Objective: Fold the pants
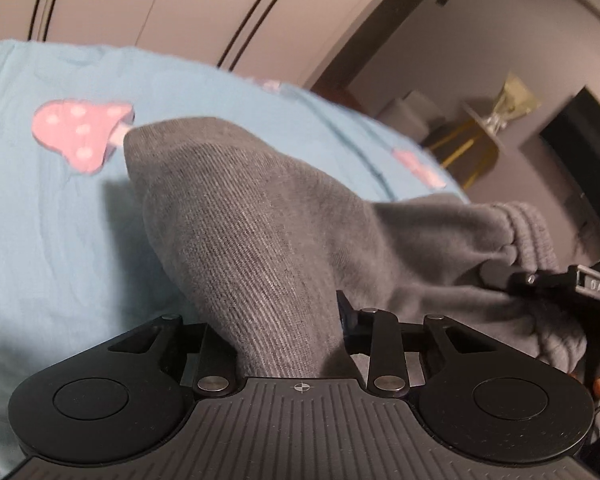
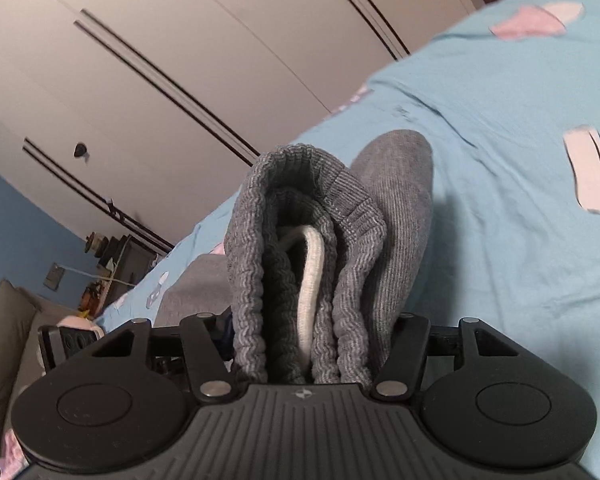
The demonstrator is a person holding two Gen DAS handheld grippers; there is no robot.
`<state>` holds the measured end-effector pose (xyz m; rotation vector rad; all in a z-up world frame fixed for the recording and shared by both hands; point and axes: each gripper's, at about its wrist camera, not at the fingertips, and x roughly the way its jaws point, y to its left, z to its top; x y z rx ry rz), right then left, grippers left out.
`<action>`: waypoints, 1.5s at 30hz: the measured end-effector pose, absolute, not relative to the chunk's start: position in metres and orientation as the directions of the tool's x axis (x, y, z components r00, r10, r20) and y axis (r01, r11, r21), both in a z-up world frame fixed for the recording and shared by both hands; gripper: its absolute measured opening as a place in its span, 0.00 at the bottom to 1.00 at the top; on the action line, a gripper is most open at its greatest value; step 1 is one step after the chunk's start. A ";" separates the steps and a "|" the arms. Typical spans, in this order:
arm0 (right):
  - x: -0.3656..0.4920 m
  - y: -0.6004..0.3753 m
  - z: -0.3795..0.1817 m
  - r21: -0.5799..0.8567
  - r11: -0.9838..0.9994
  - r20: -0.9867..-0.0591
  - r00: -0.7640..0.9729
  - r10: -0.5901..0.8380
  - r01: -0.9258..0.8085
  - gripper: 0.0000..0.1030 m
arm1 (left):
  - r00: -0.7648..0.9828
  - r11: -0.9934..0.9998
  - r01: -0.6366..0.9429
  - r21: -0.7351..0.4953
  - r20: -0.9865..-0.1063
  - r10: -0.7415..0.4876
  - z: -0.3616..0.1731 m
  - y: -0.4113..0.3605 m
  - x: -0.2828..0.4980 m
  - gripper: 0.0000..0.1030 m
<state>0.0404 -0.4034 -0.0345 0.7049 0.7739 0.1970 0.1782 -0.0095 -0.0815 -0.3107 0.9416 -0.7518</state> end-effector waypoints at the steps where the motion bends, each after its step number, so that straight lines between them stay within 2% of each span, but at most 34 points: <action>1: 0.042 -0.401 -0.030 0.649 0.756 -0.572 0.709 0.413 0.083 0.56 | 0.381 0.715 0.442 -0.542 -0.608 -0.697 -0.078 -0.006 0.178 0.32; 7: 0.049 -0.388 -0.013 0.660 0.749 -0.534 0.740 0.409 0.062 0.56 | 0.470 0.713 0.415 -0.565 -0.538 -0.700 -0.059 0.022 0.184 0.32; 17: 0.099 -0.347 0.004 0.634 0.774 -0.502 0.754 0.425 -0.014 0.55 | 0.585 0.750 0.316 -0.581 -0.503 -0.636 -0.052 0.059 0.202 0.32; 24: 0.123 -0.343 -0.005 0.637 0.771 -0.517 0.746 0.420 0.007 0.55 | 0.599 0.777 0.270 -0.568 -0.533 -0.597 -0.055 0.053 0.212 0.32; 32: 0.145 -0.326 -0.016 0.567 0.823 -0.575 0.735 0.358 0.042 0.55 | 0.573 0.789 0.233 -0.568 -0.576 -0.583 -0.069 0.042 0.220 0.32; 45: 0.150 -0.314 -0.019 0.497 0.866 -0.600 0.742 0.300 0.051 0.55 | 0.579 0.799 0.222 -0.559 -0.584 -0.569 -0.065 0.035 0.219 0.33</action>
